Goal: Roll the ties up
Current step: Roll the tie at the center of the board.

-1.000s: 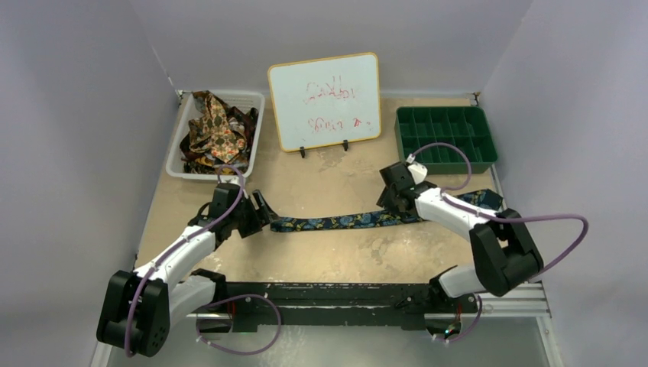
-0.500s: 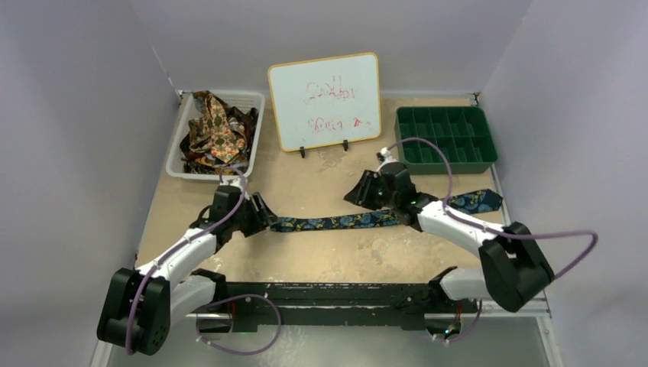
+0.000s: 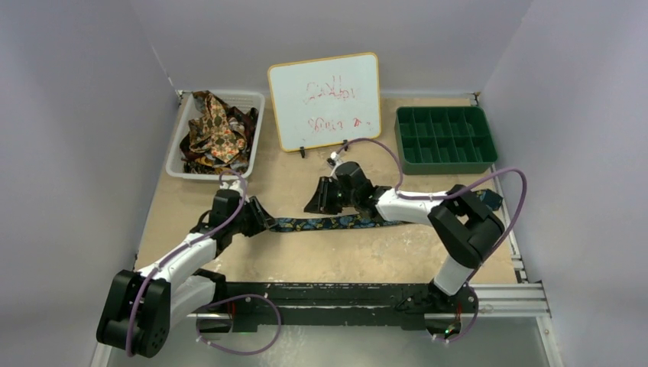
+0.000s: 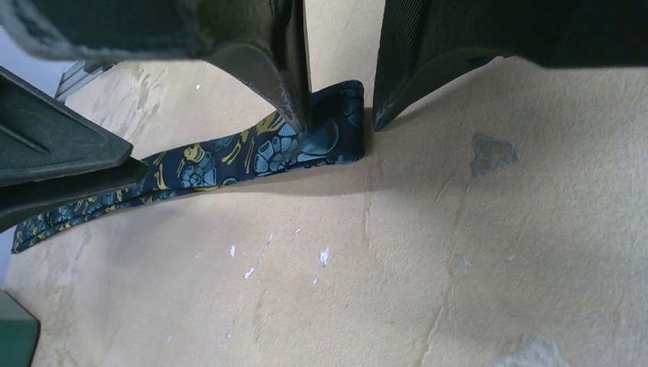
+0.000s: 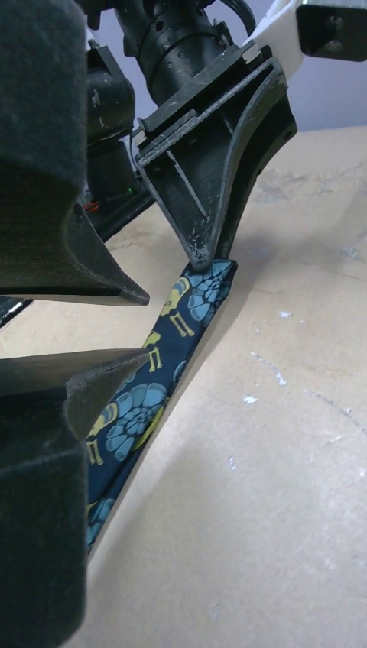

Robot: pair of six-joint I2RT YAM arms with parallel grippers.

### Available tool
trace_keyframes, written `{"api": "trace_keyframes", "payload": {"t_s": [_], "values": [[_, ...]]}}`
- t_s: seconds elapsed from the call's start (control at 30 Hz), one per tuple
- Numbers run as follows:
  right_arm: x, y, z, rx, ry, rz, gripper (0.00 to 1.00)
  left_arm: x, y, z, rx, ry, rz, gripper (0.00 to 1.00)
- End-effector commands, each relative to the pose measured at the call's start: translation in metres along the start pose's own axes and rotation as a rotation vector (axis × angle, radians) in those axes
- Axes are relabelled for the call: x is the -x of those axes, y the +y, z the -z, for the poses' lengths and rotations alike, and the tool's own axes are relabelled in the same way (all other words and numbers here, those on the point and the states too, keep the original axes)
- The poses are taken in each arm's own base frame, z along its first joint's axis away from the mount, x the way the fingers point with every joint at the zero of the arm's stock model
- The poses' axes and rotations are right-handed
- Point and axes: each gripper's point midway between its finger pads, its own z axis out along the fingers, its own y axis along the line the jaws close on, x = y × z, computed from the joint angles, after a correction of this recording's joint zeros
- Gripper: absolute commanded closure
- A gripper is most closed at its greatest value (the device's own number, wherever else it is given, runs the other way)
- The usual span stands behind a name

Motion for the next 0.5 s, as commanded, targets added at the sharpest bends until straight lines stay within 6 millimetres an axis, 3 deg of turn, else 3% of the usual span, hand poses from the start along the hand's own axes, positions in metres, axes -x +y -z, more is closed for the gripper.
{"api": "trace_keyframes", "payload": {"t_s": [0.0,0.47], "values": [[0.008,0.033,-0.006,0.094,0.012,0.033,0.7,0.013,-0.009,-0.002,-0.044,-0.055,-0.017,0.68],[-0.019,0.04,-0.038,0.036,0.122,0.088,0.75,0.006,-0.007,-0.004,-0.044,-0.016,-0.015,0.84]]}}
